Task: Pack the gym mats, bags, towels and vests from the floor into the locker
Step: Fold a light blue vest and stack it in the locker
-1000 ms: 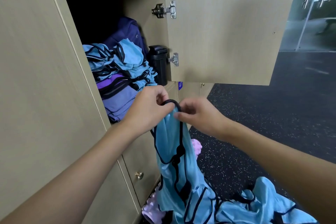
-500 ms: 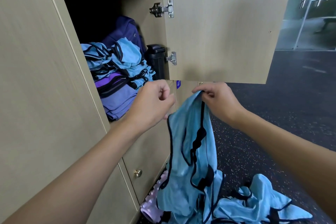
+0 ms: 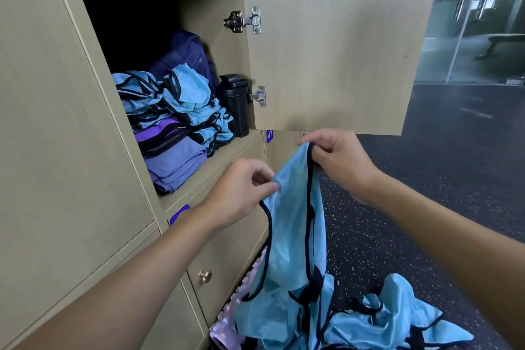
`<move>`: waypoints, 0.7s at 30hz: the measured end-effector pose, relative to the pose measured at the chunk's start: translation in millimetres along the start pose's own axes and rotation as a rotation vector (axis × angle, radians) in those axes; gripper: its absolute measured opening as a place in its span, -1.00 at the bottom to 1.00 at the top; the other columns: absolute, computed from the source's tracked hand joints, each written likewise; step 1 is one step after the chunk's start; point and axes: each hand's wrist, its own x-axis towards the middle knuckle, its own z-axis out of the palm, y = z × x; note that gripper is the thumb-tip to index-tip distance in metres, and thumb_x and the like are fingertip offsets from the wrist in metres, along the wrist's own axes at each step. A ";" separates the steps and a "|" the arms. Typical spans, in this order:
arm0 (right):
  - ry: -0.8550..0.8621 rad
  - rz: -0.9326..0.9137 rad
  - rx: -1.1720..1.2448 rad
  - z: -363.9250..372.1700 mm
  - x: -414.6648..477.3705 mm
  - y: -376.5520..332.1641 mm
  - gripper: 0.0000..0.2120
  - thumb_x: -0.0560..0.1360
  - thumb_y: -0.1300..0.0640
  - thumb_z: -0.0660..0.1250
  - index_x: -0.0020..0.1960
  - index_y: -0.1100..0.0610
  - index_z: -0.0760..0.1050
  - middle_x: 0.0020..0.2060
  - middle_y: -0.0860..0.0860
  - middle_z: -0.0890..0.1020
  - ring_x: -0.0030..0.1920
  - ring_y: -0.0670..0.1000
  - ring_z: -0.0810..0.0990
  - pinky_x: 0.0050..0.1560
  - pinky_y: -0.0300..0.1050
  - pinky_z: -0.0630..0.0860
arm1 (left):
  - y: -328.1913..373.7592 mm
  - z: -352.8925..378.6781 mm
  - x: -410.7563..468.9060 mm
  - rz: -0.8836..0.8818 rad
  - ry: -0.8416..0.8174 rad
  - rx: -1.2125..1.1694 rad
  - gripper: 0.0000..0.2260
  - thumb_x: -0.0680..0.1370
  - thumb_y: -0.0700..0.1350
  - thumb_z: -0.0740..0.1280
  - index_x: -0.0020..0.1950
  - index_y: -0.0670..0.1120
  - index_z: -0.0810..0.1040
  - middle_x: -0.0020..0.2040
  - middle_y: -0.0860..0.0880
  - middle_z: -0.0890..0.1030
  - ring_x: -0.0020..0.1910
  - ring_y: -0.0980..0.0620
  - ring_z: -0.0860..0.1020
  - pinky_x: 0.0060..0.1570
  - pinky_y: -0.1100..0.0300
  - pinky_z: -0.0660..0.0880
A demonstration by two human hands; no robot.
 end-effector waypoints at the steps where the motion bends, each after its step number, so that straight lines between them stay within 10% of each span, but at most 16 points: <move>1: 0.041 0.015 -0.037 -1.0 1.5 2.6 -0.72 0.58 0.37 0.22 -0.09 0.09 0.64 -0.20 0.00 0.72 -0.22 -0.07 0.64 -0.20 -0.22 0.57 | 1.5 -1.2 1.6 -0.011 0.049 -0.023 -0.92 0.50 -0.22 0.49 -0.18 -0.12 0.66 -0.24 -0.06 0.69 -0.31 0.11 0.57 -0.14 0.07 0.57; 5: 0.060 0.174 -0.124 -2.9 4.6 9.0 -0.82 0.60 0.24 0.24 0.16 0.12 0.52 -0.20 0.00 0.53 -0.27 -0.05 0.48 -0.37 -0.28 0.38 | 15.8 -7.9 9.5 0.036 0.212 -0.103 -0.81 0.53 -0.23 0.44 -0.25 -0.02 0.62 -0.31 0.05 0.63 -0.34 0.16 0.51 -0.24 0.26 0.49; 12: -0.267 0.224 0.074 11.2 -16.6 -13.6 -0.64 0.61 -0.08 0.25 0.35 -0.02 0.29 -0.10 0.19 0.71 -0.13 0.02 0.71 0.15 0.05 0.55 | 34.5 -16.6 14.8 0.063 0.323 -0.118 -0.83 0.53 -0.20 0.43 -0.26 -0.04 0.64 -0.37 0.08 0.59 -0.41 0.22 0.46 -0.32 0.35 0.41; 16: -0.310 0.160 0.026 17.3 -20.0 -13.4 -0.40 0.49 0.14 0.47 0.39 -0.12 0.24 -0.18 0.08 0.70 -0.16 -0.12 0.67 -0.05 -0.24 0.48 | 35.1 -22.6 17.6 0.035 0.387 -0.089 -0.87 0.53 -0.19 0.43 -0.23 -0.09 0.67 -0.41 0.10 0.58 -0.44 0.23 0.45 -0.35 0.36 0.39; 21: -0.201 0.078 0.076 24.8 -17.1 -15.3 -0.59 0.54 0.43 0.28 0.32 0.13 0.38 -0.30 0.11 0.61 -0.24 0.06 0.67 0.07 0.05 0.63 | 32.0 -30.7 17.7 0.005 0.381 -0.050 -0.85 0.53 -0.18 0.44 -0.25 -0.06 0.67 -0.46 0.17 0.56 -0.46 0.25 0.45 -0.37 0.39 0.38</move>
